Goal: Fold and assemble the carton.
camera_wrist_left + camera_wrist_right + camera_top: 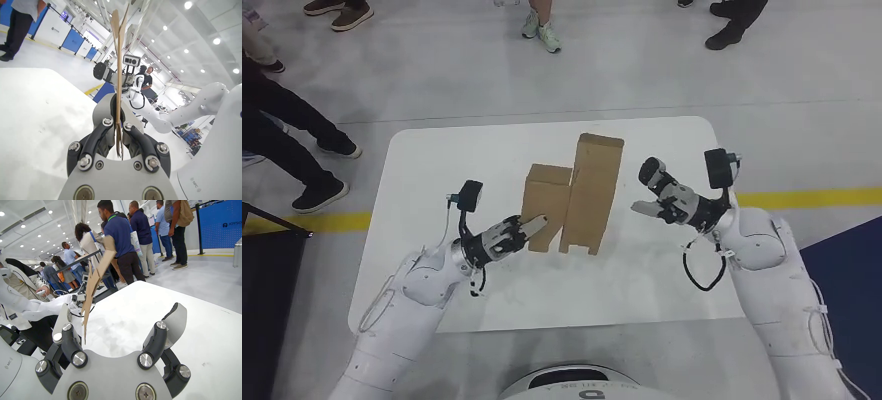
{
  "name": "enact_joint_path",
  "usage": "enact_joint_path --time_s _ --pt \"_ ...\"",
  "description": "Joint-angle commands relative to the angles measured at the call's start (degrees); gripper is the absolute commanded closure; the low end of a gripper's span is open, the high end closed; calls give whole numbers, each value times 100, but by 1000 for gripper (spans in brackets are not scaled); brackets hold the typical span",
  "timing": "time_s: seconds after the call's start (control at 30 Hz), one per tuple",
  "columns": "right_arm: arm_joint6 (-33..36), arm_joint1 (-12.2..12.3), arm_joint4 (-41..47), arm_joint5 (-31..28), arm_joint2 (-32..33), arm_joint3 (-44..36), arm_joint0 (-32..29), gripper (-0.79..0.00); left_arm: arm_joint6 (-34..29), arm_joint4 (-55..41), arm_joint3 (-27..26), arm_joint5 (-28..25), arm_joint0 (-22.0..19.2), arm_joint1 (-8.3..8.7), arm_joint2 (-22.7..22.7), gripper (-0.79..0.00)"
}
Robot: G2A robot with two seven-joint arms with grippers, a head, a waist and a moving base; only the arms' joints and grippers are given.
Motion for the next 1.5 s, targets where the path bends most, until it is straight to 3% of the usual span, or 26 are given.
enact_joint_path --time_s 0.0,0.1,0.33,0.4,0.57,0.63,0.7,0.73,0.83,0.87,0.9,1.13,1.37,1.47 --pt "169 24 130 50 -83 -42 49 -785 -138 -68 33 -22 3 18 19 0" --pt "425 54 468 143 -279 -45 97 -736 -236 -110 78 -57 -10 32 60 0" --pt "1282 149 1676 630 -611 178 330 -496 -251 -33 137 -84 -85 49 99 0" --pt "1438 174 1742 673 -621 219 384 -394 -235 -25 145 -93 -93 52 115 0" --pt "1648 209 1815 779 -746 266 451 -354 -254 -29 165 -101 -145 61 169 0" --pt "1685 218 1876 784 -796 283 472 -302 -245 -32 172 -103 -167 63 186 0" --pt "1729 227 2001 797 -848 306 488 -175 -238 -26 186 -100 -189 67 197 0" --pt "1750 232 2079 808 -870 315 499 0 -250 -12 189 -99 -200 69 205 0" --pt "1816 249 2261 837 -911 345 536 0 -230 -19 215 -71 -231 73 221 0" --pt "1801 254 2303 856 -909 376 548 0 -155 -50 228 -31 -235 70 215 -277" --pt "1761 257 2327 881 -903 415 559 0 -105 -58 226 1 -243 67 218 -785" --pt "929 242 2416 909 -773 668 509 0 389 -136 348 -55 -255 59 64 -785" --pt "-1268 124 1734 1418 -580 561 166 0 889 -524 695 -189 -116 45 -65 -785" --pt "-1624 95 1565 1570 -608 452 88 0 889 -524 695 -189 -116 45 -65 -785"
